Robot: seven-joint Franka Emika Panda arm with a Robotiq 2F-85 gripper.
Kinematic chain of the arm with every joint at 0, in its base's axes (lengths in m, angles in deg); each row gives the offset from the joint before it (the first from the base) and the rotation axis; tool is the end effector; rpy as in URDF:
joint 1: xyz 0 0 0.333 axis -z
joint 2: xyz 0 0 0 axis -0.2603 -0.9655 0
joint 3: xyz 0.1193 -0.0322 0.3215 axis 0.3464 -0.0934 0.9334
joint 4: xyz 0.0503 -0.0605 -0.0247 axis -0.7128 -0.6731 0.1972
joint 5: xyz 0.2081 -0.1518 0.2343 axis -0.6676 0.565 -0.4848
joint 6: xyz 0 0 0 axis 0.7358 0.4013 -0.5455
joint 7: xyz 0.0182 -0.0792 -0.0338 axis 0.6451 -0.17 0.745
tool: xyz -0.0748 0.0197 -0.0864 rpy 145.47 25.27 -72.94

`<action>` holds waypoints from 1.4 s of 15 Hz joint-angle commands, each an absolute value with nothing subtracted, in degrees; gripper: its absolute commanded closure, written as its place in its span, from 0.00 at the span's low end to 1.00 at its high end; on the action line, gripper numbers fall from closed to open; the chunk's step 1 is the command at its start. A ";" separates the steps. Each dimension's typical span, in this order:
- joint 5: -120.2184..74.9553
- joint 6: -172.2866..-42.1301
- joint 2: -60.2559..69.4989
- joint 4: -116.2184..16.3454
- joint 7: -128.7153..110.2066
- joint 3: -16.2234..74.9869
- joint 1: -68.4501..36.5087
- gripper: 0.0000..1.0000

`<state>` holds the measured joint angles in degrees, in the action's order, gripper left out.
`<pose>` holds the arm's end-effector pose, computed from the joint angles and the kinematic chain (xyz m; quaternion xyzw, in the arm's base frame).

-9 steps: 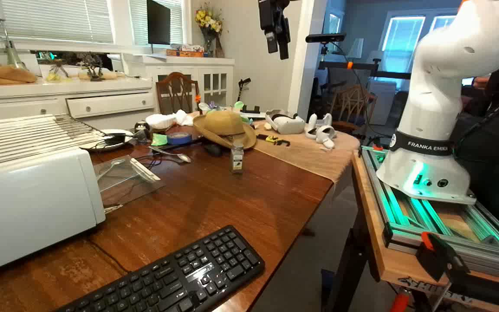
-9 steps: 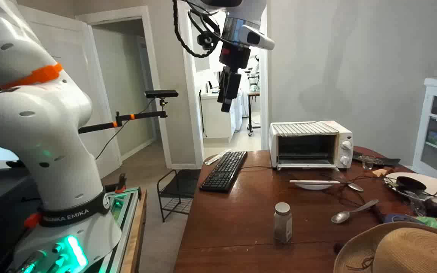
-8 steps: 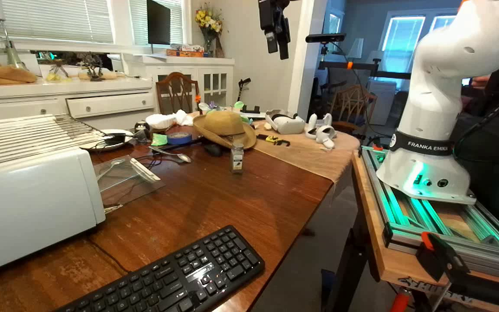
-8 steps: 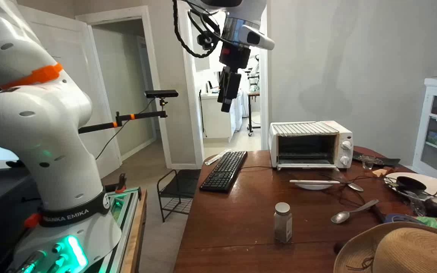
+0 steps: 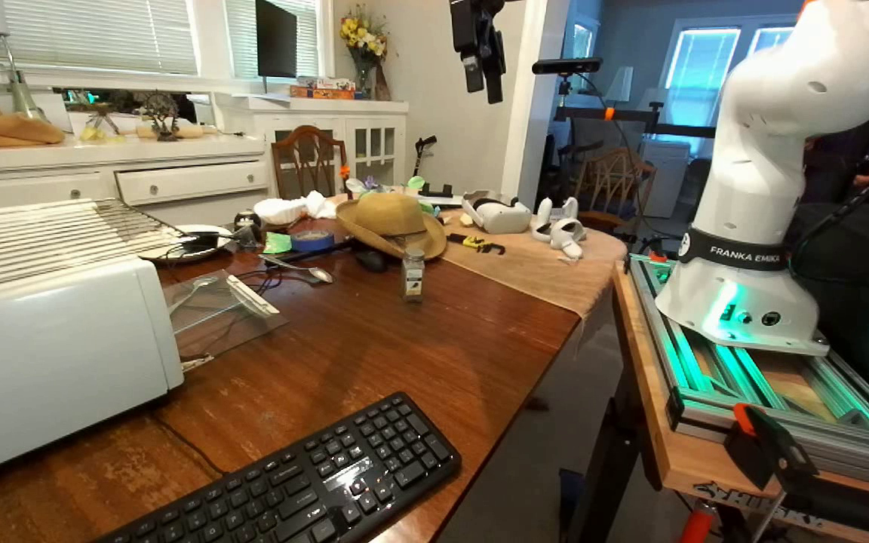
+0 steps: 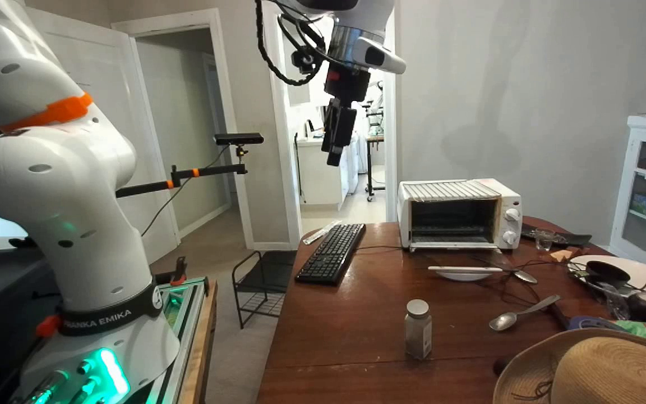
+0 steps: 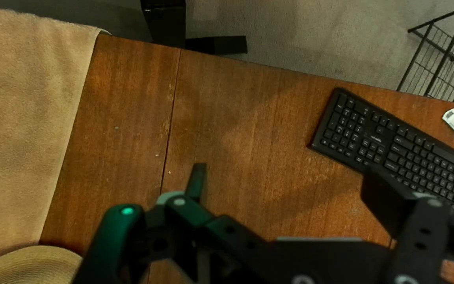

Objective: Use the spoon to close the mini oven

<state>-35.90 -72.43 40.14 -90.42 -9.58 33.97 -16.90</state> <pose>0.3647 0.0337 0.4916 -0.9878 0.0481 0.1268 0.0765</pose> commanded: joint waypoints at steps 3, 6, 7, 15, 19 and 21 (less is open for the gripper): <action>-35.97 -72.33 40.12 -90.34 -9.49 34.27 -16.55 0.00; -35.97 -72.33 40.13 -90.34 -9.49 34.27 -16.55 0.00; -35.97 -72.33 40.12 -90.34 -9.49 34.28 -16.55 0.00; -45.86 -84.49 33.35 -88.67 -13.18 33.57 -16.30 0.00; -51.23 -100.26 23.28 -85.01 -17.25 33.64 -16.02 0.00; -52.12 -109.71 16.46 -82.49 -20.07 33.87 -16.11 0.00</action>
<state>-49.64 -100.45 26.31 -87.45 -16.22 33.50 -16.28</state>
